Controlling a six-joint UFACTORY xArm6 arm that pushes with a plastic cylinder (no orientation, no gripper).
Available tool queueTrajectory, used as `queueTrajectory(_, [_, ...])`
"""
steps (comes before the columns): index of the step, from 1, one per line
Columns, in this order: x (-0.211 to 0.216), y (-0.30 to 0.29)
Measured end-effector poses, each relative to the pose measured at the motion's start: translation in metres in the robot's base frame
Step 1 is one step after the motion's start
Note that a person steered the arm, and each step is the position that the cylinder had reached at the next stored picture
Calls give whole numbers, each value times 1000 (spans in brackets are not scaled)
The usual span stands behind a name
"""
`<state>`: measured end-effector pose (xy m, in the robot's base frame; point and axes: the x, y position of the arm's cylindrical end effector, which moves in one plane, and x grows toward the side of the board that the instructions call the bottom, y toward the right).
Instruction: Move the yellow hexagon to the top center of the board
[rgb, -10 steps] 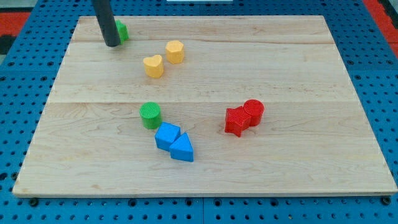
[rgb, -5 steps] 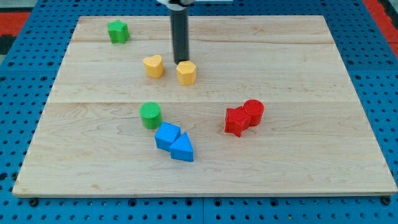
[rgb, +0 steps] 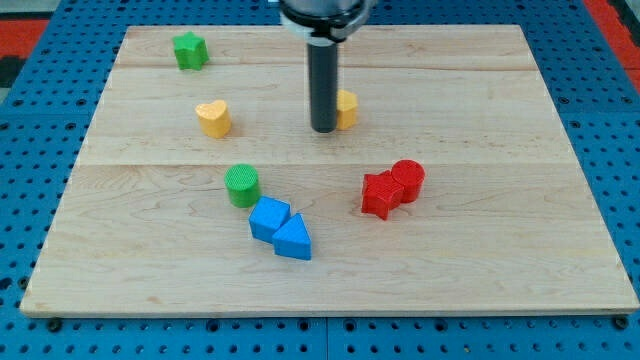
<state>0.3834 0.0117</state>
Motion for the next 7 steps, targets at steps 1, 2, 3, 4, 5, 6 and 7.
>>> queueTrajectory(1, [-32, 4])
queueTrajectory(2, [-70, 19])
queueTrajectory(3, [-59, 48])
queueTrajectory(4, [-21, 65])
queueTrajectory(5, [-47, 92])
queueTrajectory(6, [-84, 56])
queueTrajectory(7, [-97, 46])
